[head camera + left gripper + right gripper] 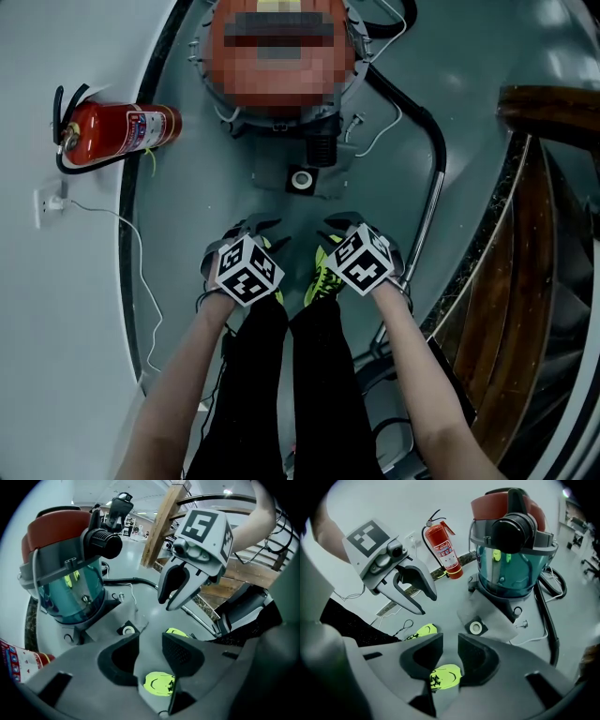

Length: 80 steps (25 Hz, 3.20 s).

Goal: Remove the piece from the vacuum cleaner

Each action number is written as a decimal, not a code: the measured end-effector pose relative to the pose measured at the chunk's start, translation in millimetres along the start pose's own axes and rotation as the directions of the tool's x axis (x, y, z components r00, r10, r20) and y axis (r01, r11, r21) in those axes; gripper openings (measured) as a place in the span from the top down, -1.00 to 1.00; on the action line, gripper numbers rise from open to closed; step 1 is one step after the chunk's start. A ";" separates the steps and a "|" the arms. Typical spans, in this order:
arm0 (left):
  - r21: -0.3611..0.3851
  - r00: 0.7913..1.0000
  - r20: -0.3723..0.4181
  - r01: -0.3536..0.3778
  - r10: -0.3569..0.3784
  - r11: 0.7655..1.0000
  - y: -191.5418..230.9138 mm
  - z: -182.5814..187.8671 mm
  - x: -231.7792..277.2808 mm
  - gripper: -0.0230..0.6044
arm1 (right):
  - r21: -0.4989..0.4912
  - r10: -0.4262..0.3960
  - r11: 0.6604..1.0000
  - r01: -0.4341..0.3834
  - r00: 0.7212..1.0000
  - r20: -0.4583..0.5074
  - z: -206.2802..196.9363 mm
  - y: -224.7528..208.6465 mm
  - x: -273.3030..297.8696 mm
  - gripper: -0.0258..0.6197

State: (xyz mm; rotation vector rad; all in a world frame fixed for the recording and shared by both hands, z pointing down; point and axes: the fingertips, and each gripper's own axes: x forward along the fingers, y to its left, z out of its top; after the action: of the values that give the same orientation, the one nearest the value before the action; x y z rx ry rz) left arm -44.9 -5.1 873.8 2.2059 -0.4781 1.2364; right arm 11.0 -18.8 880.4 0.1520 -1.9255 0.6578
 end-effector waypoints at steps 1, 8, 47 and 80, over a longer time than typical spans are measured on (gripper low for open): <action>0.003 1.000 -0.005 -0.001 0.001 1.000 -0.3 -0.6 -1.4 0.42 | 0.009 0.000 1.000 0.000 1.000 0.009 0.6 0.5 -1.3 0.58; -0.047 1.000 0.027 -0.010 0.012 0.999 -5.7 4.3 -22.5 0.69 | 0.096 0.004 0.995 -0.008 0.999 0.038 -0.3 9.4 -15.8 0.75; -0.369 0.988 0.143 -0.004 0.061 0.930 -78.6 86.6 -232.5 0.90 | 0.381 -0.032 0.923 -0.060 0.972 0.231 54.2 108.2 -248.0 0.86; -0.442 0.938 0.341 0.097 0.067 0.892 -120.6 143.5 -349.4 0.90 | 0.320 -0.121 0.947 0.008 0.934 0.336 113.8 172.0 -341.0 0.86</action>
State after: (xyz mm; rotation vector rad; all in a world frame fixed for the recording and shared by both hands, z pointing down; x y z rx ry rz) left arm -62.3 11.4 478.1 2.0061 -0.8001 0.6286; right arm 3.7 4.8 482.6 0.5670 -2.1312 0.9410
